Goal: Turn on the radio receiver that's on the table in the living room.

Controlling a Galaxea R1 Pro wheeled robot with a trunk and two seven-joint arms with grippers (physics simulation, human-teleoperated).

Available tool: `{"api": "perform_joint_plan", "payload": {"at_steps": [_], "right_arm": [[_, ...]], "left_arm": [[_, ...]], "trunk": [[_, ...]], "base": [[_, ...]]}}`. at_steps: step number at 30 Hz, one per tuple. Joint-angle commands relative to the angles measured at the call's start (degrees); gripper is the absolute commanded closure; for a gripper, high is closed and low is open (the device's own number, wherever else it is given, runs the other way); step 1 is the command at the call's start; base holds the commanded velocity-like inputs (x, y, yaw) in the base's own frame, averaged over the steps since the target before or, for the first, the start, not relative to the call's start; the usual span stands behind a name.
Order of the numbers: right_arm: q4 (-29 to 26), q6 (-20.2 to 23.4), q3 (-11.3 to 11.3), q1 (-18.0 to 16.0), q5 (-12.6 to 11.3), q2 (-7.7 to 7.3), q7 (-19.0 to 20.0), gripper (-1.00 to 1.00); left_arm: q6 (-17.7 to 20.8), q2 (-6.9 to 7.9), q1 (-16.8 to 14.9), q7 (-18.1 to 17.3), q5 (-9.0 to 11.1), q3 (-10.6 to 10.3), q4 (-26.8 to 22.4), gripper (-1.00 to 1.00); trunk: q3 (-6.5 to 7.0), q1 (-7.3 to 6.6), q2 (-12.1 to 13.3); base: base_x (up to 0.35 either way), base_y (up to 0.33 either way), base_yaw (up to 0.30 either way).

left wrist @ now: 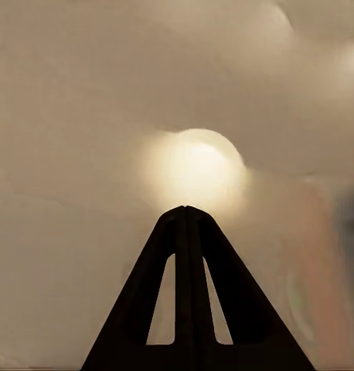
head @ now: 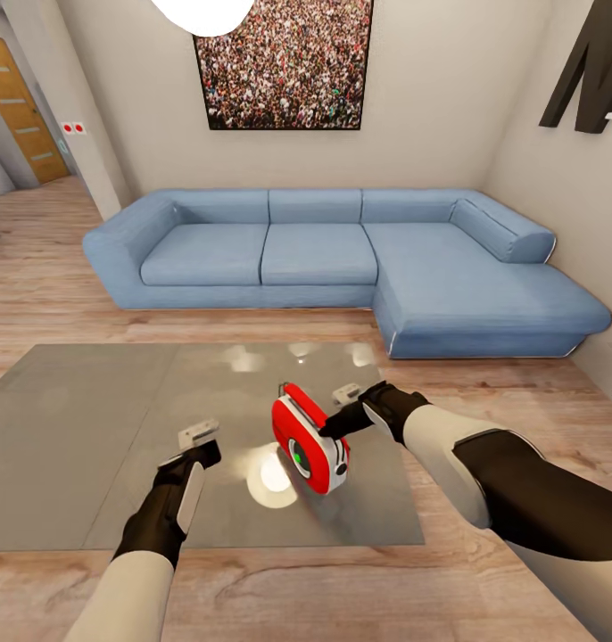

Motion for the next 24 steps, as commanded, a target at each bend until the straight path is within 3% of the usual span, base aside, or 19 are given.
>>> {"api": "perform_joint_plan", "payload": {"at_steps": [1,7,21,22,24], "right_arm": [[-0.06,0.06,-0.31,-0.01,-0.27,-0.02,0.03,1.00],[-0.08,0.04,1.04,-0.01,-0.18,-0.07,-0.17,1.00],[-0.07,-0.73,3.73,-0.01,-0.45,0.01,-4.91,1.00],[-0.06,-0.73,-1.08,-0.01,-0.47,0.01,-8.67,1.00],[-0.05,-0.73,-1.08,-0.01,-0.50,0.01,-8.76,1.00]], "left_arm": [[0.01,0.00,0.02,0.00,0.00,0.00,0.07,1.00],[0.05,0.00,0.04,-0.01,0.01,0.00,0.18,1.00],[0.05,0.00,0.04,0.00,0.01,0.00,0.18,1.00],[0.05,0.00,0.04,0.00,0.01,0.00,0.18,1.00],[0.05,0.00,0.04,0.00,0.01,0.00,0.18,1.00]], "trunk": [[0.00,0.00,0.00],[0.00,0.00,0.00],[0.00,0.00,0.00],[0.00,0.00,0.00],[0.00,0.00,0.00]], "base": [[0.000,0.000,0.000],[0.000,0.000,0.000],[0.000,0.000,0.000],[0.000,0.000,0.000],[0.000,0.000,0.000]]}}
